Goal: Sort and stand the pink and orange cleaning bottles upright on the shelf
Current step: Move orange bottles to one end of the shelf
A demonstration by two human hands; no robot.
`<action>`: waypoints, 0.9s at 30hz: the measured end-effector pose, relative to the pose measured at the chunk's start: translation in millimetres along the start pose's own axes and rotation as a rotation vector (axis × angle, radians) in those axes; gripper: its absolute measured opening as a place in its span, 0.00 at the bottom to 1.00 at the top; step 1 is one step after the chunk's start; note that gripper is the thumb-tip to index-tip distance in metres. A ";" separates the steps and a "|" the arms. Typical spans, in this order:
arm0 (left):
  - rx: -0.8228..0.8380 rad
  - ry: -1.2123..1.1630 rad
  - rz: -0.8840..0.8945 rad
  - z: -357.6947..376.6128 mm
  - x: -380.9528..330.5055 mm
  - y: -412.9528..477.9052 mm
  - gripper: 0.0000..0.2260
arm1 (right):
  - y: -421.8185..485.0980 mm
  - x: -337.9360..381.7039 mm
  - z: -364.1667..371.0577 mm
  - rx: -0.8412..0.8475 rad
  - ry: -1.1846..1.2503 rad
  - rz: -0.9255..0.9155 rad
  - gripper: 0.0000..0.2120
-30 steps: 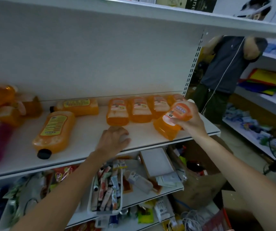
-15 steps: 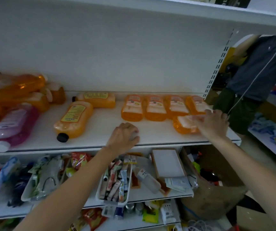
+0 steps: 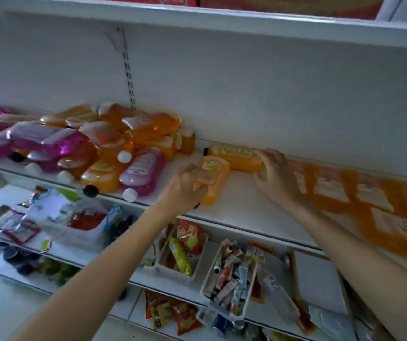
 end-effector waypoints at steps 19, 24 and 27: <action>-0.062 0.183 0.110 -104.5 147.5 3.1 0.12 | 114.7 181.6 136.2 0.108 0.071 -0.220 0.32; -0.059 0.215 0.177 -102.2 154.0 5.6 0.18 | 141.7 199.8 158.1 0.088 0.014 -0.292 0.37; -0.056 0.228 0.223 -98.2 156.3 6.5 0.17 | 150.1 202.1 168.2 0.093 -0.116 -0.257 0.39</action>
Point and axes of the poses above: each hand's wrist, its own y-axis towards the middle knuckle, its own z-axis out of the palm, x = y × z, the point moved 6 cm from there along y, towards the middle knuckle, and after that the axes turned 2 degrees about -x, right-handed, at the moved point
